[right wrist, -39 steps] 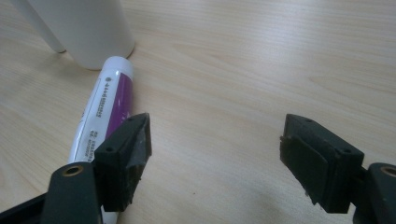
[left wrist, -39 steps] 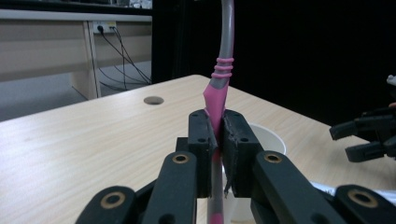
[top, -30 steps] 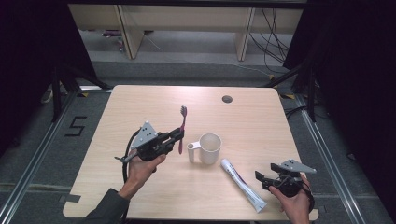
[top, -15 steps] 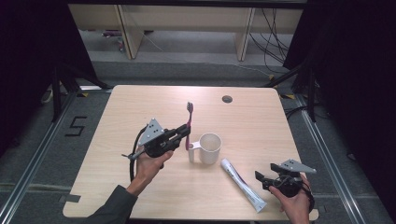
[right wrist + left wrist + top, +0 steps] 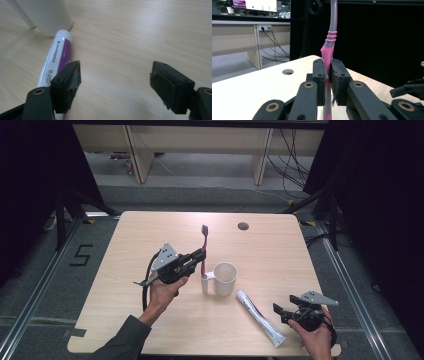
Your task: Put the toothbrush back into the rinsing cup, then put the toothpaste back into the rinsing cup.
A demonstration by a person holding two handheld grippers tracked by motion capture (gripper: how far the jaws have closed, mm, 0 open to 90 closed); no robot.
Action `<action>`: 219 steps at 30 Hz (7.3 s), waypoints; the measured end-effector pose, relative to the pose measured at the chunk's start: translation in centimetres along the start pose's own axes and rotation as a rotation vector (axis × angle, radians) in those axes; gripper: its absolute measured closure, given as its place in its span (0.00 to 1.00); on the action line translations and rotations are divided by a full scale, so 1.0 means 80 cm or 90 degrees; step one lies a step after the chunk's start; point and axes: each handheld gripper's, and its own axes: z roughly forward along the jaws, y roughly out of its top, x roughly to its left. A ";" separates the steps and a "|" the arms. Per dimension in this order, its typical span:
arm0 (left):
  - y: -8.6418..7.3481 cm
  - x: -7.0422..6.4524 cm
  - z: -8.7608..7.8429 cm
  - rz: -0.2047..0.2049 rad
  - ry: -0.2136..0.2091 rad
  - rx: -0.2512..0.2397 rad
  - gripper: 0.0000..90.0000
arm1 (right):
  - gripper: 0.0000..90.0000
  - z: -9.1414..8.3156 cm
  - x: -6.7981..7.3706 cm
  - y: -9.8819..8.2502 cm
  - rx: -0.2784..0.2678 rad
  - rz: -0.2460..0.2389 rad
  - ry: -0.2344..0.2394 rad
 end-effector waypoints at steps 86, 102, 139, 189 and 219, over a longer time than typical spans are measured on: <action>-0.054 -0.001 -0.037 0.026 0.004 0.085 0.39 | 0.29 0.001 0.001 -0.001 -0.002 0.001 0.005; -0.077 0.004 -0.073 0.010 0.005 0.131 0.30 | 0.29 0.001 0.001 -0.001 -0.002 -0.001 0.007; -0.111 -0.017 -0.132 0.035 0.034 0.278 0.19 | 0.29 0.001 -0.003 -0.003 -0.007 0.006 0.013; -0.113 -0.011 -0.136 0.044 0.043 0.294 0.20 | 1.00 -0.004 0.096 -0.011 0.123 -0.165 0.197; -0.113 -0.011 -0.135 0.047 0.042 0.300 0.20 | 1.00 0.004 0.023 -0.005 0.158 -0.120 0.016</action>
